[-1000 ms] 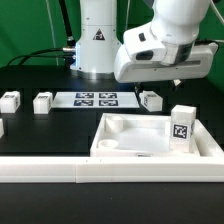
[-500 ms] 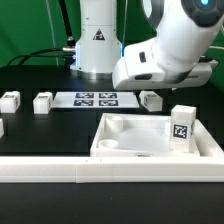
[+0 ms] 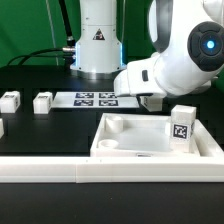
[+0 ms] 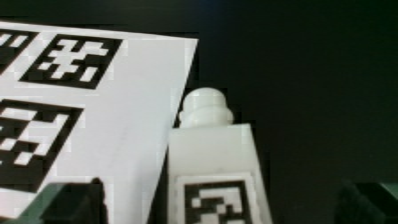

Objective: Assemble square table

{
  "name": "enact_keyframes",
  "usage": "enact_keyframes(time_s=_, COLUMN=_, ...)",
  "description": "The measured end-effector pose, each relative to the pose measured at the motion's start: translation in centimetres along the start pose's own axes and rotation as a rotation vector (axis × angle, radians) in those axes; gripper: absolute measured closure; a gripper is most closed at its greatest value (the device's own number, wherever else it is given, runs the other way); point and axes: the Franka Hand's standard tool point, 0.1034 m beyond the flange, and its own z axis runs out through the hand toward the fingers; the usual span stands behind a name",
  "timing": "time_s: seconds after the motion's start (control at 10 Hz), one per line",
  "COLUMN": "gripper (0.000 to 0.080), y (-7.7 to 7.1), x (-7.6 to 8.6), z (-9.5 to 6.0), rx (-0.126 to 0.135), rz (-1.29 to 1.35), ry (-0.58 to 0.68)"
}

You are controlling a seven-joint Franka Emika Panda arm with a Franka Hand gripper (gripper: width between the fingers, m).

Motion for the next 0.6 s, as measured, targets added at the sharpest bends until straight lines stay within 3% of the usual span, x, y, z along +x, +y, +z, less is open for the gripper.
enact_keyframes(time_s=0.3, gripper=0.0151, y=0.26, x=0.34, z=1.03, rx=0.000, rz=0.005, ry=0.009)
enact_keyframes(time_s=0.6, gripper=0.0151, y=0.44, x=0.41, z=1.13, rx=0.004, rz=0.009, ry=0.012)
